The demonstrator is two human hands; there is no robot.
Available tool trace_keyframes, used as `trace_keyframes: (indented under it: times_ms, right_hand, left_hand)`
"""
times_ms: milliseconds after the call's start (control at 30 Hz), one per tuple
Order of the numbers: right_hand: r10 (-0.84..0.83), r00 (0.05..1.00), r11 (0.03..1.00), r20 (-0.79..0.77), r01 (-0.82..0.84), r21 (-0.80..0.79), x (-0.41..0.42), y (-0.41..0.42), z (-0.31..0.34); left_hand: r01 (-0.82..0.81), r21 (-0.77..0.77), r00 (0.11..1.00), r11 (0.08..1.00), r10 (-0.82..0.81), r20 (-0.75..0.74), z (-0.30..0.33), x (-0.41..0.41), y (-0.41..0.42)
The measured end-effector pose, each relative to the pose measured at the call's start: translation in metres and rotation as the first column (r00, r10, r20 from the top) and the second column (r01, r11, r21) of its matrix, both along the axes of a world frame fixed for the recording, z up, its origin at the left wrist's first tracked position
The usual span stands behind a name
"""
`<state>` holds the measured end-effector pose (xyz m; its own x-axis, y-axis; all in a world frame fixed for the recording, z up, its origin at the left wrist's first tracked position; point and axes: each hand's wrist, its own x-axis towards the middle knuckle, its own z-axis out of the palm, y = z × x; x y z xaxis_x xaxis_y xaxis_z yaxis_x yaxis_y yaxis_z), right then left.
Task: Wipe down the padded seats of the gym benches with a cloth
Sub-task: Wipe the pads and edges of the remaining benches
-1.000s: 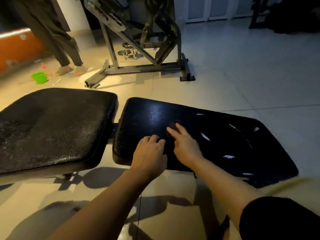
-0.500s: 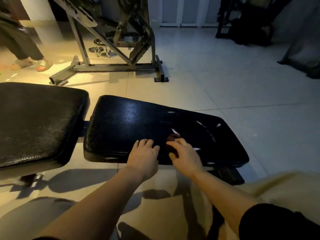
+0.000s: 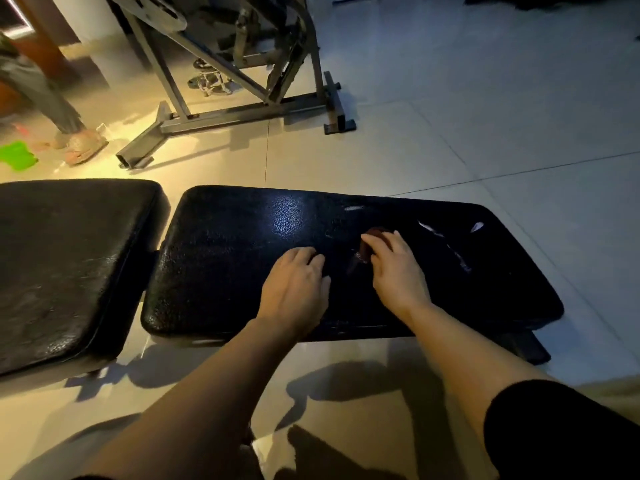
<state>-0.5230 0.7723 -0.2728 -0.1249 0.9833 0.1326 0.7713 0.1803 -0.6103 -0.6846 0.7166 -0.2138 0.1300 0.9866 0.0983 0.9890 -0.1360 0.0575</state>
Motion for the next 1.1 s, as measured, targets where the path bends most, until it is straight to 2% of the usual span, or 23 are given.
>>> trace_keyframes:
  times_ms: [100,200,267,367,467,633,800,867,1000,1100]
  right_hand:
    - [0.014,0.999,1.0,-0.042,-0.013,0.008,-0.019,-0.002,0.004]
    - [0.211,0.975,0.977,-0.071,-0.209,0.031,-0.039,-0.007,0.013]
    - [0.288,0.957,0.957,-0.032,-0.286,0.04,-0.045,-0.007,0.014]
    - [0.277,0.958,0.955,0.076,-0.283,0.091,-0.036,0.004,0.008]
    - [0.234,0.966,0.965,0.111,-0.245,0.095,-0.027,0.023,0.005]
    - [0.063,0.993,0.996,0.1,-0.069,0.049,-0.02,0.065,-0.001]
    - [-0.002,0.999,1.0,0.037,0.002,-0.006,-0.031,0.074,0.004]
    - [0.047,0.999,0.999,0.003,-0.047,0.022,-0.042,0.065,0.009]
    - [0.262,0.965,0.964,0.009,-0.262,0.055,-0.064,0.051,0.014]
    - [0.237,0.971,0.969,0.04,-0.239,0.062,-0.052,0.069,0.008]
  left_hand:
    - [-0.084,0.03,0.996,0.996,0.084,-0.005,0.002,-0.018,0.005]
    - [-0.11,0.039,0.993,0.993,0.111,-0.029,-0.002,-0.021,0.007]
    - [-0.123,0.015,0.991,0.992,0.124,-0.052,-0.004,-0.016,0.012]
    - [-0.139,-0.003,0.988,0.99,0.139,-0.064,-0.006,-0.011,0.022]
    - [-0.141,0.004,0.987,0.99,0.141,-0.082,-0.007,-0.011,0.029]
    - [-0.135,-0.008,0.984,0.991,0.134,-0.119,-0.008,-0.015,0.043]
    - [-0.142,0.016,0.982,0.99,0.143,-0.126,-0.013,-0.015,0.051]
    - [-0.146,0.017,0.981,0.989,0.147,-0.129,-0.015,-0.015,0.05]
    - [-0.141,0.016,0.982,0.99,0.142,-0.127,-0.015,-0.014,0.05]
    - [-0.142,0.013,0.979,0.99,0.142,-0.144,-0.015,-0.013,0.05]
